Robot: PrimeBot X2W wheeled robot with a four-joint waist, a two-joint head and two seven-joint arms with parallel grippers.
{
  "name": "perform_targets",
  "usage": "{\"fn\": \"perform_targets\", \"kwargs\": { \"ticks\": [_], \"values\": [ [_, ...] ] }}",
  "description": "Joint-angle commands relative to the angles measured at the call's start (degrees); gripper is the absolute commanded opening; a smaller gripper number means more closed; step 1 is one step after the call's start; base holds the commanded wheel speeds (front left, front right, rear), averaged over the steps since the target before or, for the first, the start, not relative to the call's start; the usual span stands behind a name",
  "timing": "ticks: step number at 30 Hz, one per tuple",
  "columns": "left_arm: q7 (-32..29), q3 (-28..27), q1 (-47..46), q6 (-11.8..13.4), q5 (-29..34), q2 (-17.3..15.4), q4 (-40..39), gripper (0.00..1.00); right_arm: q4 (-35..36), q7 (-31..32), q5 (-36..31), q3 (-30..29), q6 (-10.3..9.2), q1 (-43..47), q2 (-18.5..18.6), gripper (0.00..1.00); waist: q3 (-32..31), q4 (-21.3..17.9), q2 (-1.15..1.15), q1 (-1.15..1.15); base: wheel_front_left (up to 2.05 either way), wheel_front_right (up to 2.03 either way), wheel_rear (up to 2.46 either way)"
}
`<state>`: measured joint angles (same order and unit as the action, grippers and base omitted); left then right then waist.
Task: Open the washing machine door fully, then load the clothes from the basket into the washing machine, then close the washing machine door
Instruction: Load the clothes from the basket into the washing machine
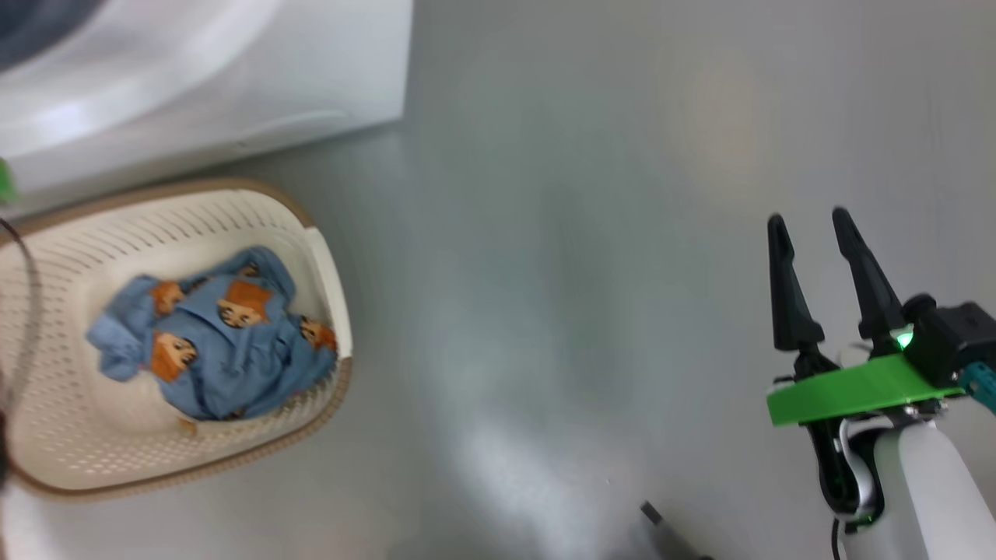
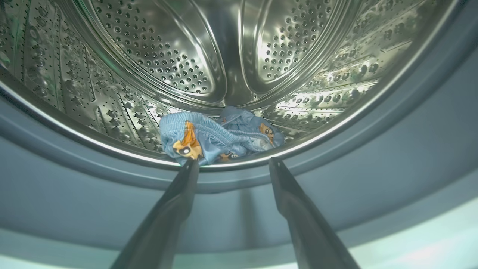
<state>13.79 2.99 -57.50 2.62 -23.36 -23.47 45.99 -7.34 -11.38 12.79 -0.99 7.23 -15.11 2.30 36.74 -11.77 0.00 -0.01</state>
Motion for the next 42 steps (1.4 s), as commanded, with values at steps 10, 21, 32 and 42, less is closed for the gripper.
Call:
{"fn": "perform_targets", "kwargs": {
  "ticks": [10, 21, 32, 42],
  "values": [
    [1.19, -4.4, 25.79, 3.3, 2.91, 6.02, -20.95, 1.0, 2.36, 3.07, -3.7, -0.99, 0.25, 7.77, 0.6, 1.0, -16.12, 5.45, 0.0, 0.01, 0.0, 0.0, 0.0],
    [1.2, -5.21, 46.44, 2.96, 6.71, 13.7, -32.18, 1.0, 4.44, 7.06, -5.23, -0.97, 0.25, 14.71, 0.59, 1.0, -27.49, 7.51, 0.0, 0.01, 0.0, 0.0, 0.0],
    [1.2, -2.92, 56.28, 1.48, 9.51, 17.41, -33.91, 1.0, 8.36, 9.95, -6.18, -1.03, 0.25, 19.81, 0.74, 1.0, -33.06, 9.1, 0.0, 0.01, 0.0, 0.0, 0.0],
    [1.2, -2.84, 57.97, 0.73, 10.78, 17.88, -33.71, 1.0, 9.33, 10.6, -5.77, -0.4, 0.25, 22.26, 0.66, 1.0, -35.0, 10.74, 0.0, 0.01, 0.0, 0.0, 0.0]
  ]
}}
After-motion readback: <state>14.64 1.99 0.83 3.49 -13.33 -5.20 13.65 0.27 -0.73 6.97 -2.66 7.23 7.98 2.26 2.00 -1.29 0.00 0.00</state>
